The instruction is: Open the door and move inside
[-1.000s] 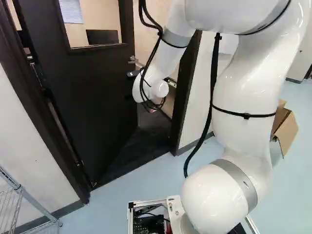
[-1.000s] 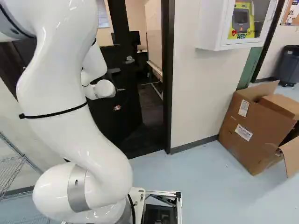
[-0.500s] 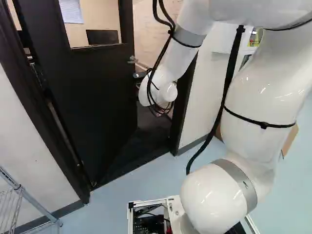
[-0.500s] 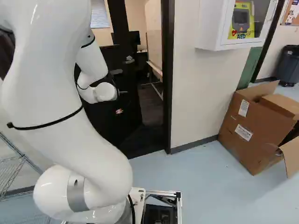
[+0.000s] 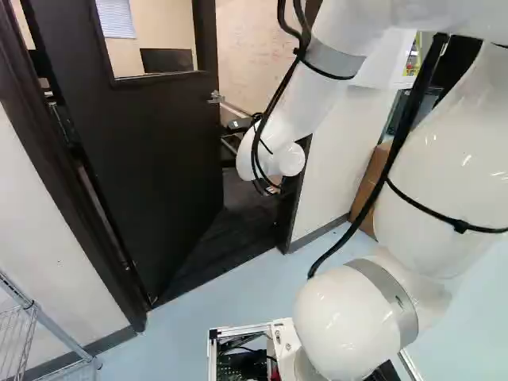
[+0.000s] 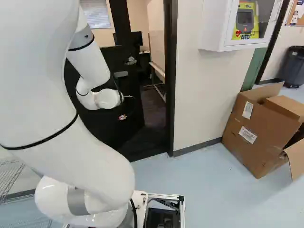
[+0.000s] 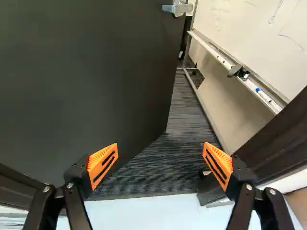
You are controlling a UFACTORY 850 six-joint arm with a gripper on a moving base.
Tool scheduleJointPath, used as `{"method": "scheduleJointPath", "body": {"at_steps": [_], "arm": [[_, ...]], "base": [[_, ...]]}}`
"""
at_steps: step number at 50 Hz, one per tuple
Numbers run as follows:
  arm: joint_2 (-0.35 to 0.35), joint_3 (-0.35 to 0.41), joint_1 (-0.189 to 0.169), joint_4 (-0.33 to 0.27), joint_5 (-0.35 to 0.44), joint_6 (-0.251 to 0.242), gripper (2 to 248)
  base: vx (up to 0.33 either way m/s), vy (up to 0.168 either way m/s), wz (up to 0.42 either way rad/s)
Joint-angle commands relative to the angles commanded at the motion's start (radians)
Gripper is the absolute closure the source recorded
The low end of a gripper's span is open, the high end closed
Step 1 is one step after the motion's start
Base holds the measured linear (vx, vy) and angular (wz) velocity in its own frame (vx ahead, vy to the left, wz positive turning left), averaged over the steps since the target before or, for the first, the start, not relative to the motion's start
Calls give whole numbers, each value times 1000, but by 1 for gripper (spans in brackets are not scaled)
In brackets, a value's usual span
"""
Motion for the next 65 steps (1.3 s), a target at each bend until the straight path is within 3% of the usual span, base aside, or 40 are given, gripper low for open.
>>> {"method": "scheduleJointPath", "body": {"at_steps": [25,65], "arm": [[64,63,-62,9,4,0,3],[65,64,-66,9,4,0,3]], "base": [[0,0,0],[0,0,0]]}}
